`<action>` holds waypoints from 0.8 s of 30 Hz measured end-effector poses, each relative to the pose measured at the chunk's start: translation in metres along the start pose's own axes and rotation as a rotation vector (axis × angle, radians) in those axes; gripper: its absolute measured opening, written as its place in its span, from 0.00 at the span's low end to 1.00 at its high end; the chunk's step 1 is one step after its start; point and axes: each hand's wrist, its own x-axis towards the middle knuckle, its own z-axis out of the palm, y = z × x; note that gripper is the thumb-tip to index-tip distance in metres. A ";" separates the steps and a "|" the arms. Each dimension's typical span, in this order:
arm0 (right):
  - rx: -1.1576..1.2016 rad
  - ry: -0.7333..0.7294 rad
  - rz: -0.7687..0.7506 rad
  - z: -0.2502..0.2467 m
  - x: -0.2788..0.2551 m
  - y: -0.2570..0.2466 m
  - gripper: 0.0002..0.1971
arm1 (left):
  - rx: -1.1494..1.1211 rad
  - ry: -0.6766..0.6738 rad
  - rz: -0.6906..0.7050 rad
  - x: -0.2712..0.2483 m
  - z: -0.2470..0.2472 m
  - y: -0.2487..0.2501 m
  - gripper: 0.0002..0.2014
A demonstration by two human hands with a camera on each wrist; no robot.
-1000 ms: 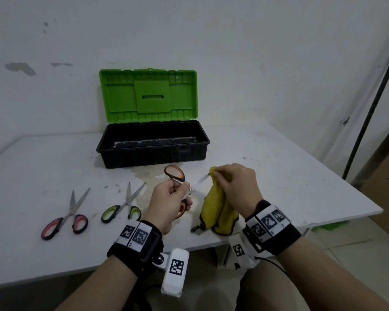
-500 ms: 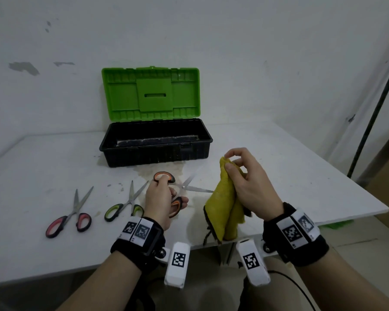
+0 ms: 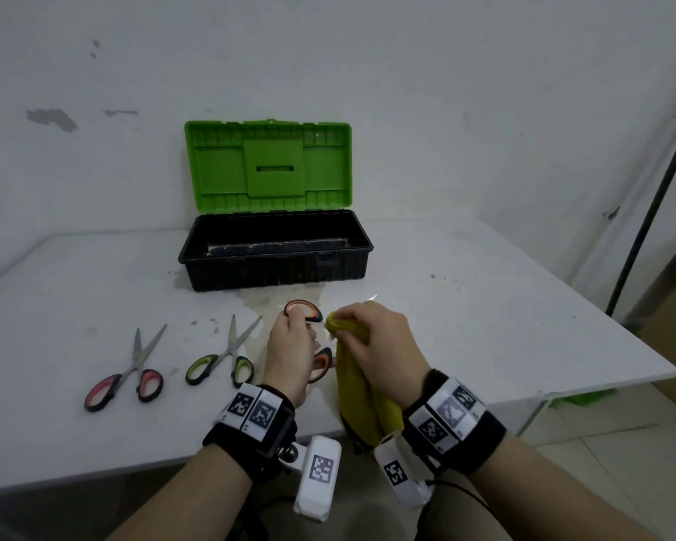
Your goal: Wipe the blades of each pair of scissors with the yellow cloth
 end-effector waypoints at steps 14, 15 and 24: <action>-0.044 -0.035 -0.069 0.006 -0.003 0.000 0.11 | 0.186 0.055 0.070 -0.009 0.005 0.003 0.18; -0.063 -0.039 -0.039 0.005 -0.002 0.002 0.11 | 0.190 0.065 0.077 -0.009 0.005 0.001 0.20; -0.081 -0.069 -0.049 -0.004 -0.001 -0.003 0.12 | 0.209 0.046 0.088 -0.013 0.007 0.004 0.22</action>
